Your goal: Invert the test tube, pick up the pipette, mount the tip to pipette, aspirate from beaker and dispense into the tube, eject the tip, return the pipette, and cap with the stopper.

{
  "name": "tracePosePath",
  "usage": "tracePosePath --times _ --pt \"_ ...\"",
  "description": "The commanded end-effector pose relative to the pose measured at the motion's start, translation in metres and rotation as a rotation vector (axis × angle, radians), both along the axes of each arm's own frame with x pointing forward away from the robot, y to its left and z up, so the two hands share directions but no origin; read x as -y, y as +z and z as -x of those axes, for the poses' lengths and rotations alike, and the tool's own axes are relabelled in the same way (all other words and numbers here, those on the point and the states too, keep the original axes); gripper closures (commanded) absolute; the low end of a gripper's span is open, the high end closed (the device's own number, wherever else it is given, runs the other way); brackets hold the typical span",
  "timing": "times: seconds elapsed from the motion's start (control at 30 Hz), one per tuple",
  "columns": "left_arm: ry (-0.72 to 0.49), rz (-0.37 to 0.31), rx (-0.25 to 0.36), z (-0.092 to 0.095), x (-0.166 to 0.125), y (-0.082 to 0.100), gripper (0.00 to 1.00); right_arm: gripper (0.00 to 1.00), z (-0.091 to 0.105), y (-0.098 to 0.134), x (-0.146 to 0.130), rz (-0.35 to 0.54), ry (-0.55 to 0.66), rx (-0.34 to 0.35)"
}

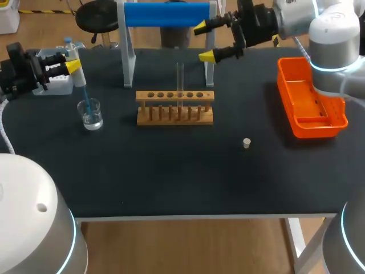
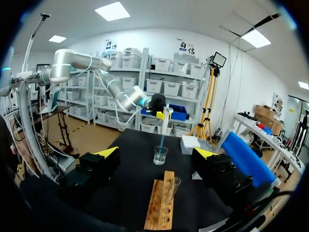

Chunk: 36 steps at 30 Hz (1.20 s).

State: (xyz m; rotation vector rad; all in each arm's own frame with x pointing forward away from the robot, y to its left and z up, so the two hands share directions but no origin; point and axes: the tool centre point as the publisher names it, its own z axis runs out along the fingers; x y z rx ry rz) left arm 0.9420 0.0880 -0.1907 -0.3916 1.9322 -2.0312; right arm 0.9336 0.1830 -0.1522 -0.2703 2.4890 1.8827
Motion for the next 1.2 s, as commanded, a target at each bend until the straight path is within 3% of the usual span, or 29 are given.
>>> tracePosePath --times 0.03,0.5,1.2 --pt "-0.001 0.000 0.000 0.000 0.000 0.000 1.00 0.00 -0.007 -0.016 0.002 -0.002 0.010 -0.008" --pt "-0.001 0.000 0.000 0.000 0.000 0.000 1.00 0.00 -0.010 -0.064 -0.005 0.010 0.019 -0.015" --pt "-0.001 0.000 0.000 0.000 0.000 0.000 1.00 0.00 -0.022 -0.111 -0.021 0.069 -0.018 -0.054"
